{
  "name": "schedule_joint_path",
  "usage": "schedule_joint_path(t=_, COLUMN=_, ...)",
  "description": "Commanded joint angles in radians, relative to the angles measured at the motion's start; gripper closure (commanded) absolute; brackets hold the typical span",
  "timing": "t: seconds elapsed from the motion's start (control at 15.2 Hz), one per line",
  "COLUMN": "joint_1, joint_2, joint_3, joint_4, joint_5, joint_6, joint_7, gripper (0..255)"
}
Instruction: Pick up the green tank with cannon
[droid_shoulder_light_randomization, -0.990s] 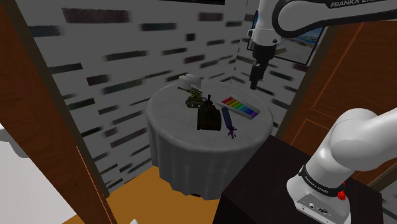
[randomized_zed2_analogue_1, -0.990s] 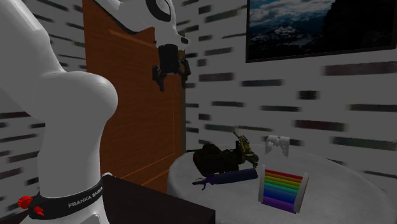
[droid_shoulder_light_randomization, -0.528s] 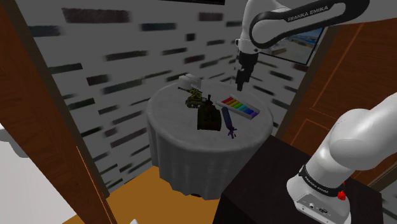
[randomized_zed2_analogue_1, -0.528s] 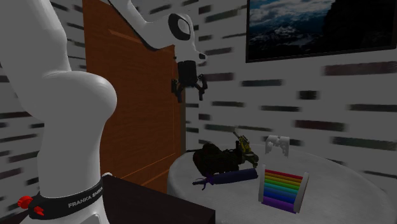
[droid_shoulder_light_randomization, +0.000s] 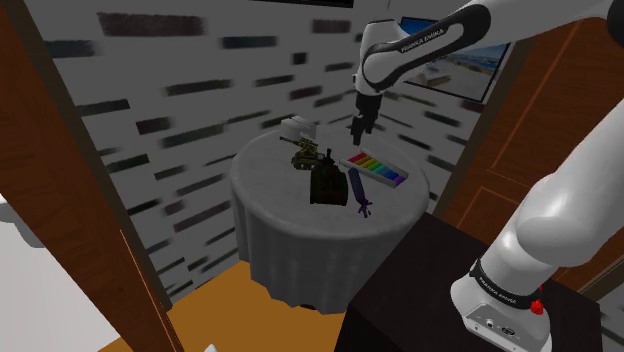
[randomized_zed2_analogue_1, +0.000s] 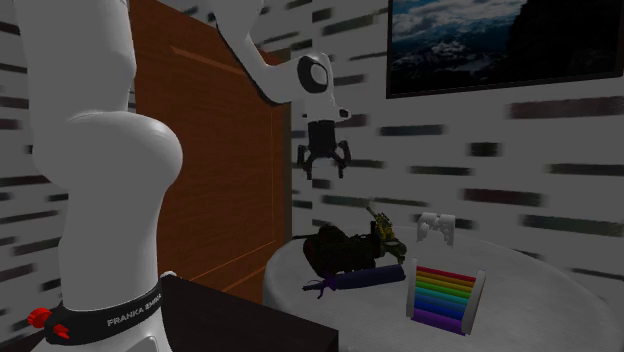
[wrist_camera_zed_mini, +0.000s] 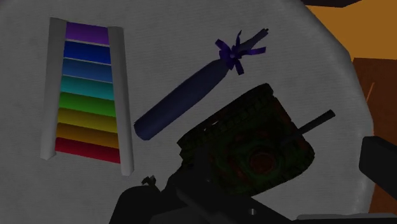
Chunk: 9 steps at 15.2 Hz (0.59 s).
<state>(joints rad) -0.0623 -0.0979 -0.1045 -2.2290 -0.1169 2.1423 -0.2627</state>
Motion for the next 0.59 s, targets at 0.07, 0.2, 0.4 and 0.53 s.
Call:
schedule_joint_path(t=0.07, joint_1=-0.011, joint_2=0.111, joint_3=-0.016, joint_4=0.069, joint_5=0.025, joint_6=0.048, joint_7=-0.034, gripper=0)
schedule_joint_path(t=0.2, joint_1=-0.019, joint_2=0.189, joint_3=-0.022, joint_4=0.127, joint_5=0.046, joint_6=0.07, joint_7=-0.056, gripper=0)
schedule_joint_path(t=0.4, joint_1=-0.035, joint_2=0.306, joint_3=-0.026, joint_4=0.225, joint_5=0.08, joint_6=0.092, joint_7=-0.089, gripper=0)
schedule_joint_path(t=0.53, joint_1=-0.048, joint_2=0.385, joint_3=-0.026, joint_4=0.297, joint_5=0.102, joint_6=0.1, joint_7=-0.11, gripper=0)
